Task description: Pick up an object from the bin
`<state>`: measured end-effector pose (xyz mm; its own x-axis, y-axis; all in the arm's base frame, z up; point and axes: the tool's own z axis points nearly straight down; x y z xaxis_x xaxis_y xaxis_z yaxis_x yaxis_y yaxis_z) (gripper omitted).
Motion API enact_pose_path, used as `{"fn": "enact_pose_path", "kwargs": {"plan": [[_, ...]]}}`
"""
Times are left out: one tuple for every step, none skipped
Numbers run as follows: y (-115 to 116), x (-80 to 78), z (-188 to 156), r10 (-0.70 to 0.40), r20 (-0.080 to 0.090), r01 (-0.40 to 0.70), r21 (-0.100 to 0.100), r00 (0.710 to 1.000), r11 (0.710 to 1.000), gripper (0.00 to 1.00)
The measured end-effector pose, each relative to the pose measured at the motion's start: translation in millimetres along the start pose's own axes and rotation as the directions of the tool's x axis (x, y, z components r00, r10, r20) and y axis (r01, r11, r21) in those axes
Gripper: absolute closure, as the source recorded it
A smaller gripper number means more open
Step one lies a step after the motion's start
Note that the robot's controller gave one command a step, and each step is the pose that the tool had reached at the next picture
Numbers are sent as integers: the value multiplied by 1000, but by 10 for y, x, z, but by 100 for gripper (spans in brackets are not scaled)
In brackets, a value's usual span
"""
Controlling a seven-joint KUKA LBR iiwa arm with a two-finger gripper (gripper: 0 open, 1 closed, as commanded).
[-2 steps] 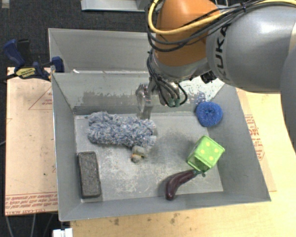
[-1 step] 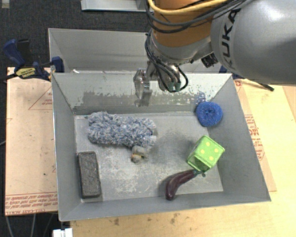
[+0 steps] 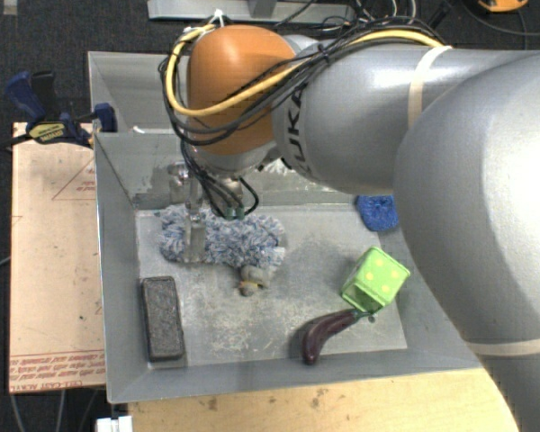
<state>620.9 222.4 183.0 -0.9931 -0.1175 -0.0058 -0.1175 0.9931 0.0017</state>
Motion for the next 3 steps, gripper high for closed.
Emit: {"fn": "enact_pose_path", "kwargs": {"plan": [[98,15,187,-12,-9,12,1,1000,1000,0],[162,-138,-269,-155,-4,155,0,988,988,0],[-189,-146,137,-353,4,353,0,935,935,0]]}}
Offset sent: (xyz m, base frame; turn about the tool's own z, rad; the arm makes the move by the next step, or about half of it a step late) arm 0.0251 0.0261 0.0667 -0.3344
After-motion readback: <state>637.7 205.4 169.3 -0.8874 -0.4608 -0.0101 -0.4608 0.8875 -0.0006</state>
